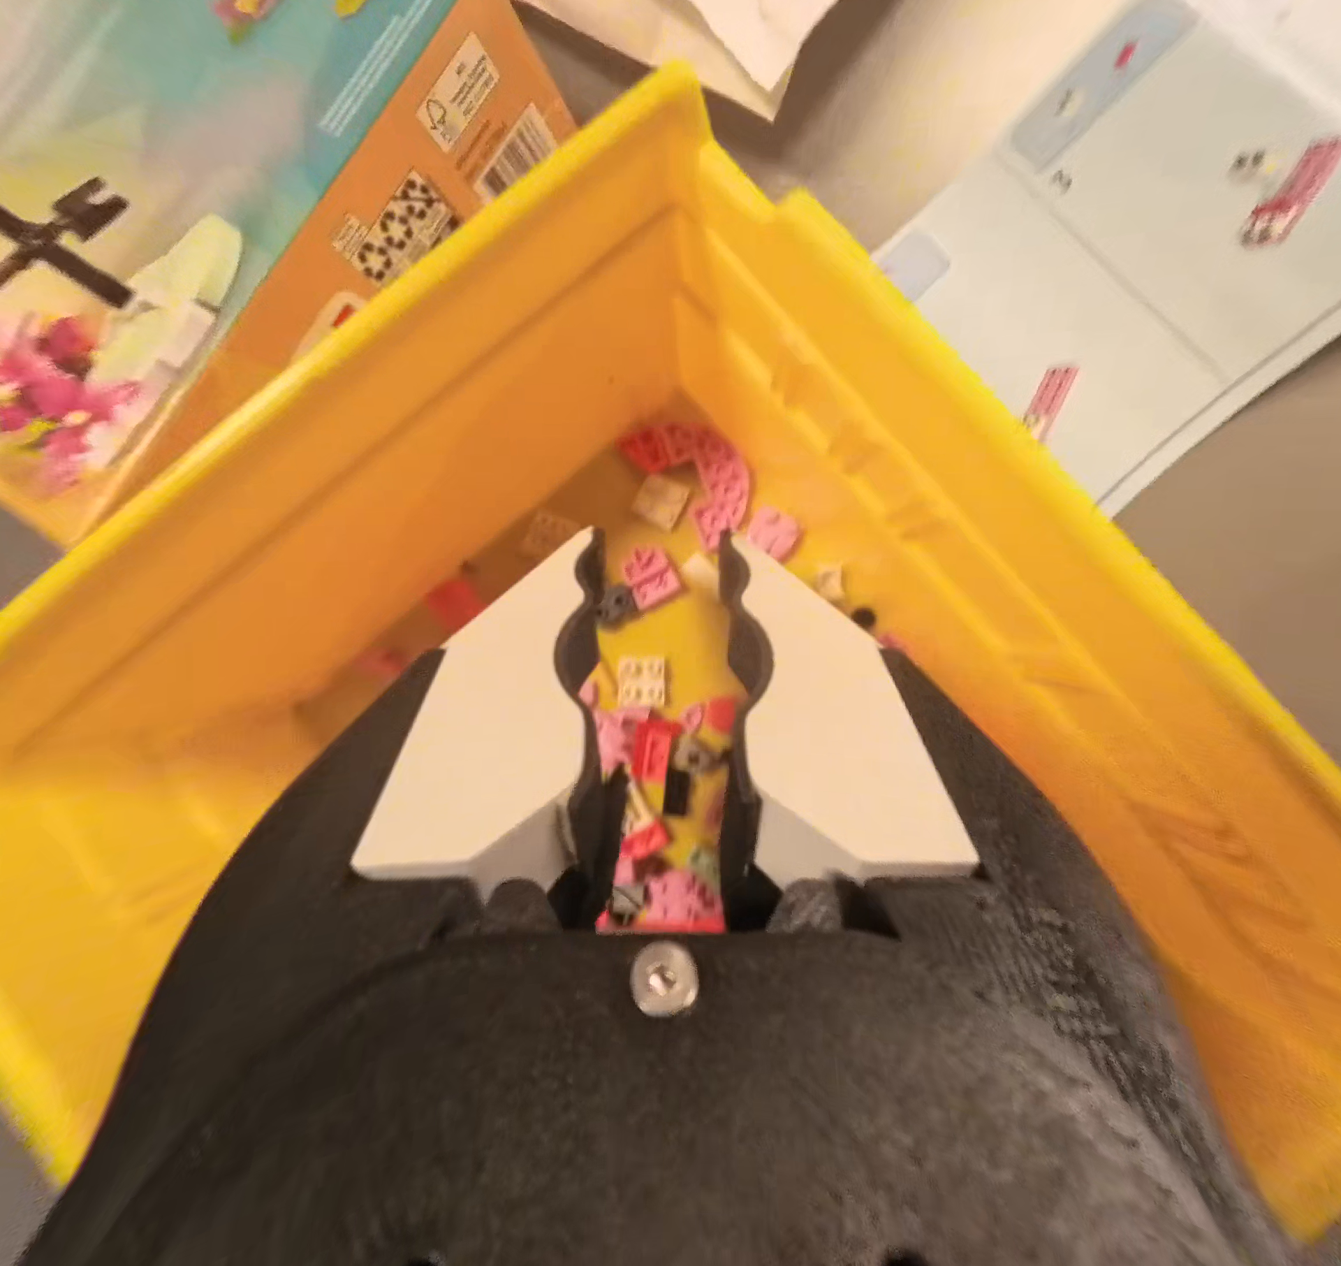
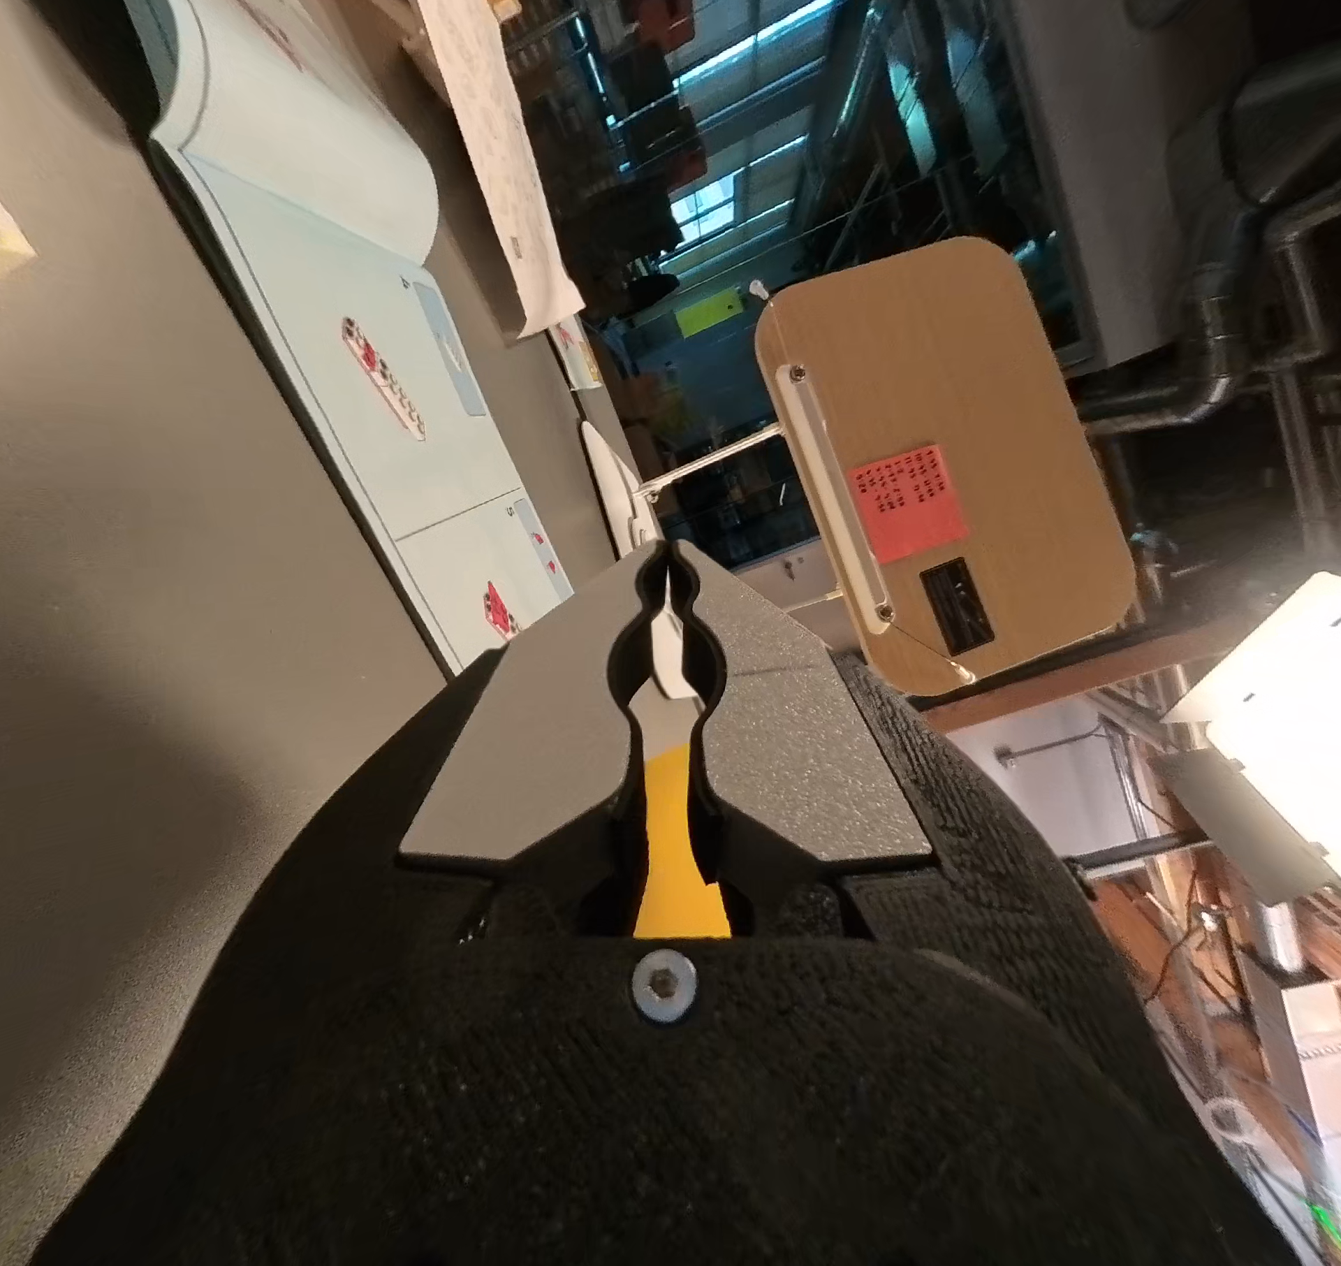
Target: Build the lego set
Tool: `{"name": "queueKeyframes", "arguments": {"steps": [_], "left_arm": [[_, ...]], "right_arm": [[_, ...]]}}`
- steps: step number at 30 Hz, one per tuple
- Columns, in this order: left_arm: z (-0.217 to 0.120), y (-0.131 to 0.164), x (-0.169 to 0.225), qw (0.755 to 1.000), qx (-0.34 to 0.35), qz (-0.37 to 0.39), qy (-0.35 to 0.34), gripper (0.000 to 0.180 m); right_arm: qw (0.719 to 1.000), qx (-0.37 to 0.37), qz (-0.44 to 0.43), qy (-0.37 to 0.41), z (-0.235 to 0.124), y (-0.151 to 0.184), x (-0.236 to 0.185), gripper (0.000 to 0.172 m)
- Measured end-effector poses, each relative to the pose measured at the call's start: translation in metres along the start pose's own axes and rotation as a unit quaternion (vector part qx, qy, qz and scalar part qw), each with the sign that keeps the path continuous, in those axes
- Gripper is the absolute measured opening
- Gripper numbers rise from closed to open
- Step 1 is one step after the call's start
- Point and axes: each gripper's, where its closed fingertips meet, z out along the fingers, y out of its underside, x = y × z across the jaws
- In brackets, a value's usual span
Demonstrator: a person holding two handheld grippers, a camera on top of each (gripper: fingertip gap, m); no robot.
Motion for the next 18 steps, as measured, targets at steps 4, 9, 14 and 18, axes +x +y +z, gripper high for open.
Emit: {"name": "queueKeyframes", "arguments": {"steps": [4,9,14,18], "left_arm": [[0.030,-0.003,-0.008,0.998,-0.033,-0.049,0.026,0.031],[0.044,-0.006,-0.012,0.998,-0.041,-0.049,0.025,0.027],[0.053,-0.002,-0.009,0.997,-0.056,-0.040,0.029,0.025],[0.053,0.002,-0.008,0.996,-0.072,-0.029,0.041,0.009]], "right_arm": [[1.000,-0.003,-0.015,0.007,0.000,0.000,0.000,0.000],[0.999,-0.010,-0.031,0.001,0.001,0.001,-0.004,0.000],[0.999,-0.010,-0.044,-0.006,0.003,0.000,-0.009,0.000],[0.999,-0.011,-0.052,-0.009,0.003,0.000,-0.011,0.000]]}}
